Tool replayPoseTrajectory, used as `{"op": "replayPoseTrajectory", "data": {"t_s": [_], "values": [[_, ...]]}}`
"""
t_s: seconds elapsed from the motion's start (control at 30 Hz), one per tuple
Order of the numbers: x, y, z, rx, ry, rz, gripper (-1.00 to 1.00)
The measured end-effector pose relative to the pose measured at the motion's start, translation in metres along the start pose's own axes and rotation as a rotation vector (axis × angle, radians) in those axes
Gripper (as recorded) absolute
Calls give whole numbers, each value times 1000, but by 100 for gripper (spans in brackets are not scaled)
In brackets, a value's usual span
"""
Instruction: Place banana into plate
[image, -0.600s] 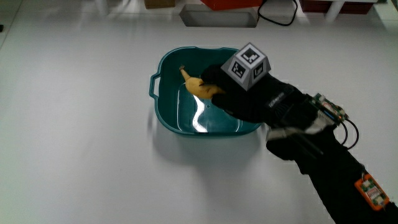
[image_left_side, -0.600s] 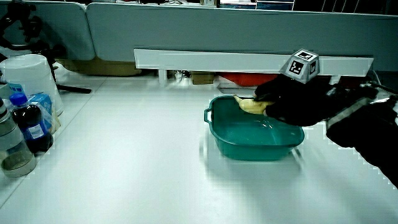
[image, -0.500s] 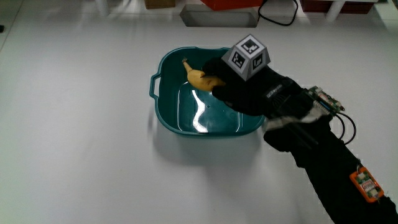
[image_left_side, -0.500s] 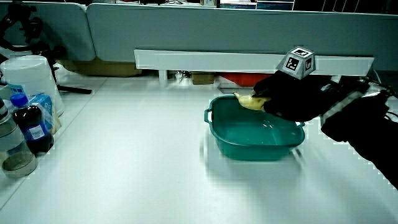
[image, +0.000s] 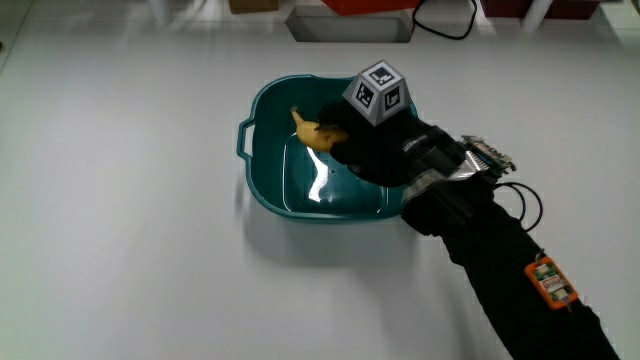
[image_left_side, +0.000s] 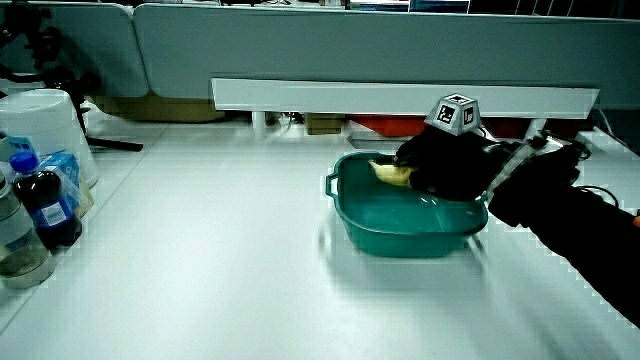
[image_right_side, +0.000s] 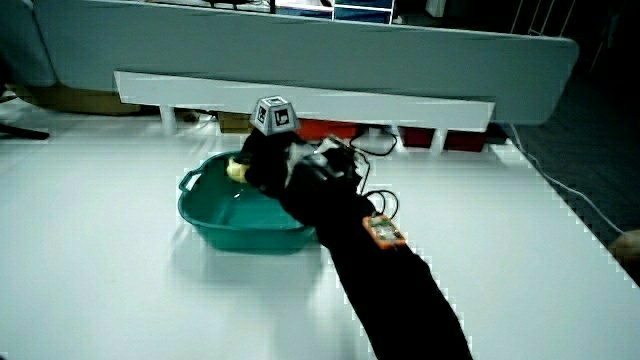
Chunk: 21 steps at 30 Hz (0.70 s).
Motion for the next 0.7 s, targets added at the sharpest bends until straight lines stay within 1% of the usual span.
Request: {"op": "replayPoseTrajectory", "data": {"t_s": [0.03,0.07,0.1,0.13,0.2,0.27,0.3,0.37,0.4,0.47,0.5,0.6,0.63,0.67,0.7], "values": [[-1,2,-3,-3,9,-2,0],[-3,4,-6,-15,2,7,0],[-2,8,-13,-39,6,6,0],[-2,10,-17,-50,2,-1,0],[2,14,-25,-74,10,-21,0],[7,18,-32,-97,5,-41,0],[10,19,-36,-107,18,-44,0],[11,19,-41,-125,8,-53,0],[10,19,-42,-128,-9,-53,0],[14,23,-49,-140,-20,-70,0],[15,23,-48,-135,-21,-76,0],[18,22,-48,-150,-6,-72,0],[18,23,-48,-146,-6,-77,0],[17,23,-47,-135,-18,-79,0],[17,23,-47,-152,-12,-72,0]]}}
